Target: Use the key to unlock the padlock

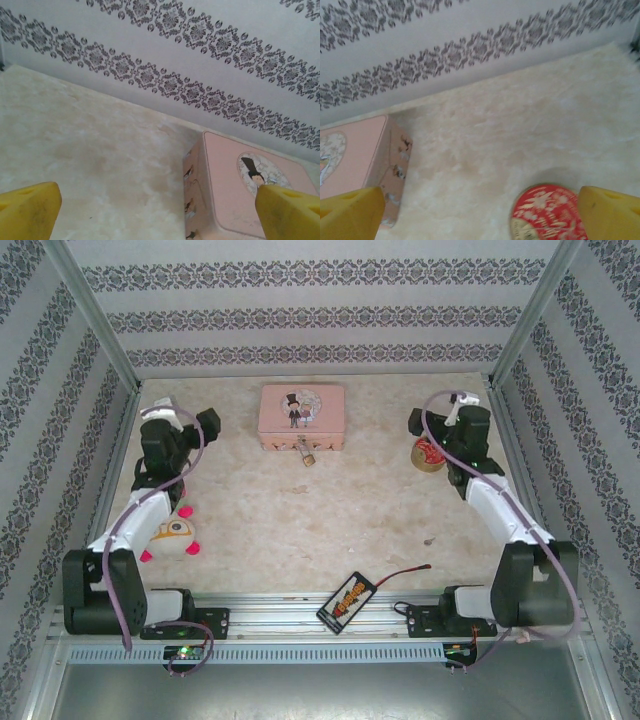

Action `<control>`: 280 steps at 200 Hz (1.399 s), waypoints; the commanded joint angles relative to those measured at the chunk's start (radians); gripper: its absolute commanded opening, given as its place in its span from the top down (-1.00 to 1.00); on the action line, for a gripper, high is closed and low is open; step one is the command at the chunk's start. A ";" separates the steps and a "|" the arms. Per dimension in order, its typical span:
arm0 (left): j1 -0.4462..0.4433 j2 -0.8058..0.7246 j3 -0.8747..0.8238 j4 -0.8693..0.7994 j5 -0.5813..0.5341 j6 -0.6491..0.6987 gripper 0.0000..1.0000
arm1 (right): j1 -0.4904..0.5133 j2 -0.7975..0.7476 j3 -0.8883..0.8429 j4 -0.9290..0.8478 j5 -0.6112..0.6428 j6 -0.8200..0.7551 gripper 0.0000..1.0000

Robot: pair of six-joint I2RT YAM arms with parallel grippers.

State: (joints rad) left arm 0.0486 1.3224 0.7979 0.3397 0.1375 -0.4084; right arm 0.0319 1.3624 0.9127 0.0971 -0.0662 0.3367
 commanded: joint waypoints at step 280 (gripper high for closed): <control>-0.307 0.578 0.354 -0.188 -0.002 -0.148 -0.06 | 0.356 0.898 0.949 -0.499 -0.346 0.154 -0.13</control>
State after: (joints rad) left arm -0.2108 1.9511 1.2308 0.1715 0.1352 -0.5392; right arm 0.3321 2.2463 1.8450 -0.3748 -0.3180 0.5171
